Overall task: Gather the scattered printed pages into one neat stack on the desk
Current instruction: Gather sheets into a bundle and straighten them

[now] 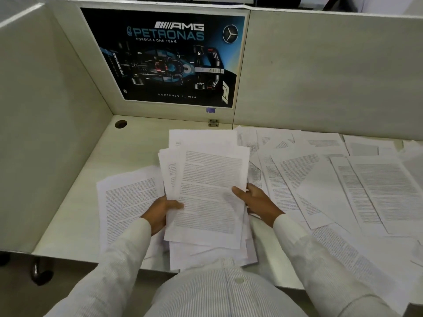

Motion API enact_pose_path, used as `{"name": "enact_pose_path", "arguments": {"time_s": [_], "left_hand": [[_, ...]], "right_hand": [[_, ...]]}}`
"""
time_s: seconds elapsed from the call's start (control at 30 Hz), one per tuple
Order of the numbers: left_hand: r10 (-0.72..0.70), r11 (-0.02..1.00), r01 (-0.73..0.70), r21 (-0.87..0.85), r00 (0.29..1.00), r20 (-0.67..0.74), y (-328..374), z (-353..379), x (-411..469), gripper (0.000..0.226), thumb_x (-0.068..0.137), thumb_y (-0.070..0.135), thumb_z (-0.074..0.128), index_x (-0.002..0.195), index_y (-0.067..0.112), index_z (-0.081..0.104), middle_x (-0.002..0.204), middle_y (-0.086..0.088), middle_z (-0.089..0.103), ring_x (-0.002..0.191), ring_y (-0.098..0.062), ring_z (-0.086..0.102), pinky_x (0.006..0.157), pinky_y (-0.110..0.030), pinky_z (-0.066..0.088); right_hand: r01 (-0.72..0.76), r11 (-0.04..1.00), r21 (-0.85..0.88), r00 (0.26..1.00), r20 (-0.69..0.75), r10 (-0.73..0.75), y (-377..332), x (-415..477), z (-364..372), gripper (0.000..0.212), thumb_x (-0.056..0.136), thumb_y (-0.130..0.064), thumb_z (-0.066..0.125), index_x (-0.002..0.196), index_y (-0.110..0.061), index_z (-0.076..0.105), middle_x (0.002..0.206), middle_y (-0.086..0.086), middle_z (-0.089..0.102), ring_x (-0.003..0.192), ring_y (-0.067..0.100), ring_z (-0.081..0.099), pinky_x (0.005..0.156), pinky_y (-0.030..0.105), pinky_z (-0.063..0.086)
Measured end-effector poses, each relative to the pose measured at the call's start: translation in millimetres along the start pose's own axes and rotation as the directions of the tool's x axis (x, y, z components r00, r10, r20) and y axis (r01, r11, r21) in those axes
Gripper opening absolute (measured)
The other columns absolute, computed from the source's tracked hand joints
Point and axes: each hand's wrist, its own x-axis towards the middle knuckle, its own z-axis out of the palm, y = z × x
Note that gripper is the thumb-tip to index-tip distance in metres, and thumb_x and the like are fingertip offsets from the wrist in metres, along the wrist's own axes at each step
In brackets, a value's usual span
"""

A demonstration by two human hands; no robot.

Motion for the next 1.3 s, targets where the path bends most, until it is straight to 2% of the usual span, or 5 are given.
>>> {"name": "enact_pose_path", "arguments": {"time_s": [0.2,0.53,0.7,1.0,1.3], "left_hand": [[0.043,0.991,-0.045,0.127,0.999,0.015,24.0,26.9,5.2,0.042,0.079,0.014,0.078,0.120,0.007,0.067,0.115,-0.010,0.073,0.106,-0.027,0.070,0.097,-0.040,0.053],[0.309,0.950,-0.295,0.098,0.933,-0.186,52.9,67.0,13.4,0.030,0.089,0.021,0.072,0.118,0.013,0.067,0.110,-0.004,0.073,0.094,-0.018,0.072,0.076,-0.028,0.057],[0.483,0.871,-0.491,0.036,0.839,-0.250,103.1,80.0,-1.7,0.022,0.087,0.020,0.073,0.108,0.017,0.070,0.101,0.004,0.075,0.095,-0.017,0.072,0.083,-0.031,0.057],[0.713,0.669,-0.741,-0.065,0.663,-0.228,163.4,114.8,-43.5,0.016,0.091,0.015,0.067,0.105,0.023,0.067,0.099,0.010,0.075,0.095,-0.011,0.071,0.076,-0.026,0.058],[0.666,0.723,-0.690,-0.037,0.710,-0.228,145.4,135.1,-40.2,0.018,0.088,0.019,0.071,0.106,0.020,0.068,0.096,0.008,0.075,0.089,-0.012,0.073,0.070,-0.025,0.057]], "right_hand": [[0.164,0.983,0.083,0.986,0.011,-0.166,-40.2,4.8,3.9,0.043,0.080,-0.042,0.076,0.120,-0.029,0.067,0.116,-0.014,0.071,0.107,0.002,0.067,0.094,0.023,0.051],[0.241,0.959,0.146,0.961,-0.172,-0.216,-54.0,10.8,-2.3,0.040,0.083,-0.038,0.077,0.117,-0.020,0.071,0.106,-0.009,0.075,0.099,0.007,0.071,0.082,0.021,0.057],[0.240,0.966,0.098,0.938,-0.278,-0.205,-45.4,6.7,-18.0,0.044,0.082,-0.053,0.073,0.072,-0.011,0.062,0.073,0.008,0.063,0.072,0.020,0.057,0.067,0.023,0.047],[0.022,0.728,0.685,0.979,-0.163,0.124,-41.7,6.8,-10.9,0.104,0.064,-0.076,0.065,0.146,-0.020,0.037,0.142,0.010,0.051,0.129,0.023,0.053,0.105,0.046,0.046],[0.116,0.501,0.858,0.993,-0.102,-0.056,-78.6,3.1,7.7,0.069,0.082,-0.068,0.059,0.135,-0.024,0.057,0.126,0.006,0.069,0.120,0.026,0.062,0.106,0.051,0.046]]}}
